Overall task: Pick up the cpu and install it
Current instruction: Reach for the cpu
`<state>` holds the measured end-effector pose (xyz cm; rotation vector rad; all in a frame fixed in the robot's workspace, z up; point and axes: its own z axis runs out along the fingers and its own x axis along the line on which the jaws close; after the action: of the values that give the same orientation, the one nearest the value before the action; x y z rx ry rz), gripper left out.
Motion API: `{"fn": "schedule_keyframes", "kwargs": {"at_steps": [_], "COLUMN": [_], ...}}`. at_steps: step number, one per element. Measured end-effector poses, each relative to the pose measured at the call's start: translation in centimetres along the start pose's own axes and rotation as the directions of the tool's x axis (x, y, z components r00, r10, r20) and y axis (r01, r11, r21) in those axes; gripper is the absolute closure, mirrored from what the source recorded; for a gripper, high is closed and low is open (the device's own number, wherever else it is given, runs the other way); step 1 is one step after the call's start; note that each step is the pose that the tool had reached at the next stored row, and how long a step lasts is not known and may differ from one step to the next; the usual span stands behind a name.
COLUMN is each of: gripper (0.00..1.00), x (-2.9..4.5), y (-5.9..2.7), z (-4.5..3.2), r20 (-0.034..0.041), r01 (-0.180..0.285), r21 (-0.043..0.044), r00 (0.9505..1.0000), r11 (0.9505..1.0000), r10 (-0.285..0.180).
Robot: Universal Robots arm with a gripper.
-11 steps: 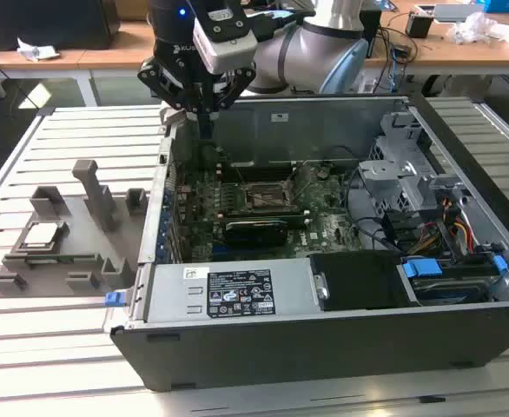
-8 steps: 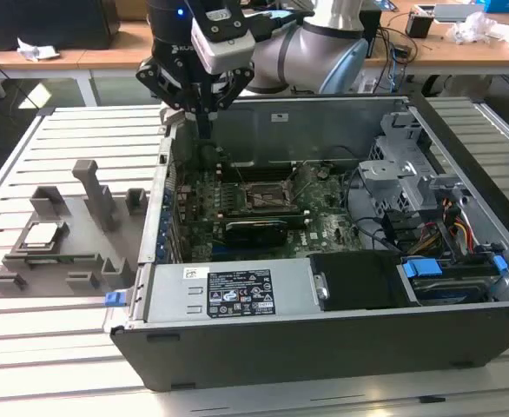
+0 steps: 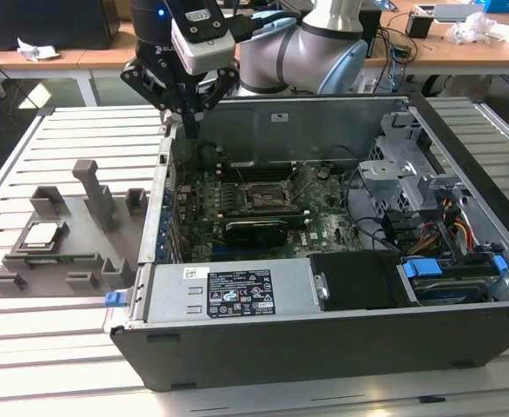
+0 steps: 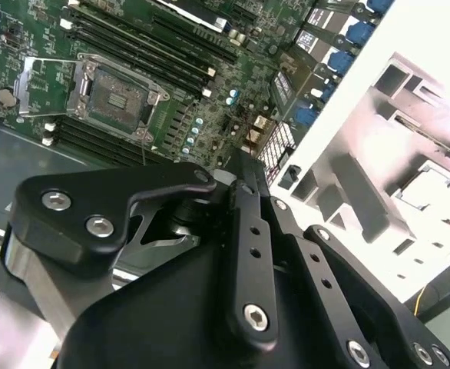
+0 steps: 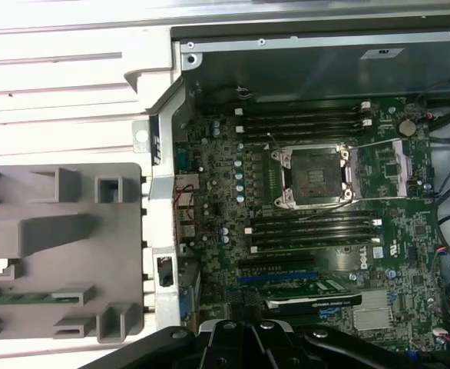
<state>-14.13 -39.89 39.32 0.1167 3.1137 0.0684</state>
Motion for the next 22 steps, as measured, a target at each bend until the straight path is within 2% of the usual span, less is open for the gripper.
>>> {"fn": "schedule_keyframes", "kwargs": {"at_steps": [4,5,12,22], "gripper": [0.89,0.89,0.89,0.89], "x": [0.71,1.16,2.74,4.67], "y": [-0.05,-0.09,-0.20,-0.35], "z": [-0.01,-0.03,-0.07,-0.12], "r20": [0.0000,0.0000,0.0000,0.0001], "r01": [0.000,0.000,0.000,0.000], "r21": [-0.0001,0.0000,-0.0001,-0.0001], "r00": [1.0000,1.0000,1.0000,1.0000], "r11": [1.0000,1.0000,1.0000,1.0000], "r10": [0.000,0.000,0.000,0.000]}}
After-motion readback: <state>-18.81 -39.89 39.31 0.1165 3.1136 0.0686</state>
